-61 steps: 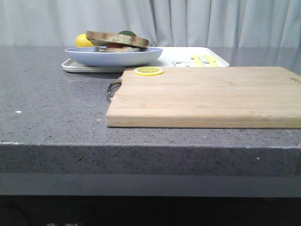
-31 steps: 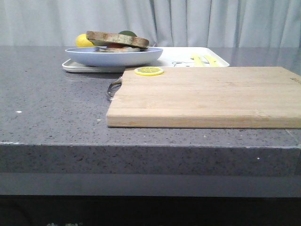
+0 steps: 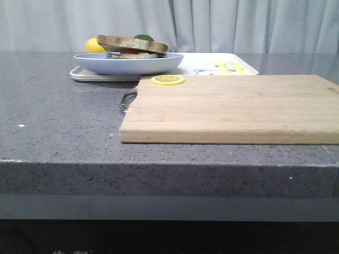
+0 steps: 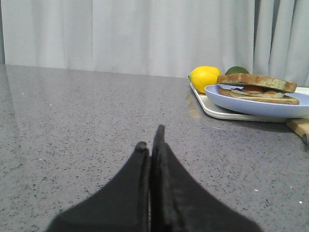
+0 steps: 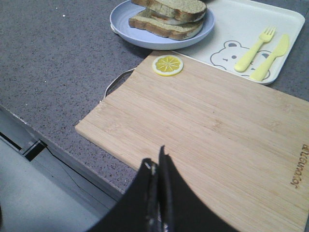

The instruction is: Place bread and move sandwich to tray

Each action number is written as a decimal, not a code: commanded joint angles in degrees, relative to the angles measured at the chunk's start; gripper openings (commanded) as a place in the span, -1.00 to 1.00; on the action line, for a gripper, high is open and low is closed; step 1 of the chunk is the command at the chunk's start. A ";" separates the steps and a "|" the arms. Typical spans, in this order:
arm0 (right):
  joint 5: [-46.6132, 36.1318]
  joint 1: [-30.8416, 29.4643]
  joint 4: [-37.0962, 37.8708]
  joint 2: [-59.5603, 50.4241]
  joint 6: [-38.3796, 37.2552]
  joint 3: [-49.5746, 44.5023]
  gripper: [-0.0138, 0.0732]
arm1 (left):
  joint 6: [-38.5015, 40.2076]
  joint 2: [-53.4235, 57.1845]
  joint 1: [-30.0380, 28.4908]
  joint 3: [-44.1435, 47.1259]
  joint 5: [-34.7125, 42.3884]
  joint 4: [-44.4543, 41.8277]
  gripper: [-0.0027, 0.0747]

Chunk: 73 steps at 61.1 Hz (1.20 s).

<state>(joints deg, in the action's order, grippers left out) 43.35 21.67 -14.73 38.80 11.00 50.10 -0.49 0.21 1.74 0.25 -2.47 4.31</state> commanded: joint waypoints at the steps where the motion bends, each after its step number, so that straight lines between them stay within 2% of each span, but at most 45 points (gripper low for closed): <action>1: -3.49 -0.36 -0.42 -0.01 -0.10 1.41 -0.84 | 0.49 1.37 0.41 0.08 4.96 0.34 -0.98; 13: -3.93 -0.54 -0.07 -0.53 -0.10 1.17 -0.84 | 0.49 1.37 0.41 0.08 4.96 0.34 -0.98; 19: -6.78 -4.91 1.13 -3.97 -0.10 -1.17 -0.84 | 0.49 1.37 0.41 0.08 4.96 0.34 -0.98; 30: -18.59 -14.55 0.99 -15.04 -0.10 -12.90 -0.83 | 0.49 1.37 0.41 0.08 4.96 0.34 -0.98; 38: -27.90 -19.71 0.89 -24.49 -0.10 -24.54 -0.83 | 0.49 1.37 0.41 0.08 4.96 0.34 -0.98; 42: -29.97 -21.38 0.77 -28.40 -0.10 -29.53 -0.83 | 0.49 1.37 0.41 0.08 4.96 0.34 -0.98; 56: -32.07 -22.25 0.77 -37.25 -0.10 -41.83 -0.83 | 0.49 1.37 0.41 0.08 4.96 0.34 -0.98; 73: -42.64 -19.58 0.84 -40.64 -0.10 -50.80 -0.83 | 0.49 1.37 0.41 0.08 4.96 0.34 -0.98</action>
<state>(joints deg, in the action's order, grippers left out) 8.66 1.09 -13.94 -0.45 11.00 -0.12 -0.49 0.21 1.74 0.25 -2.47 4.31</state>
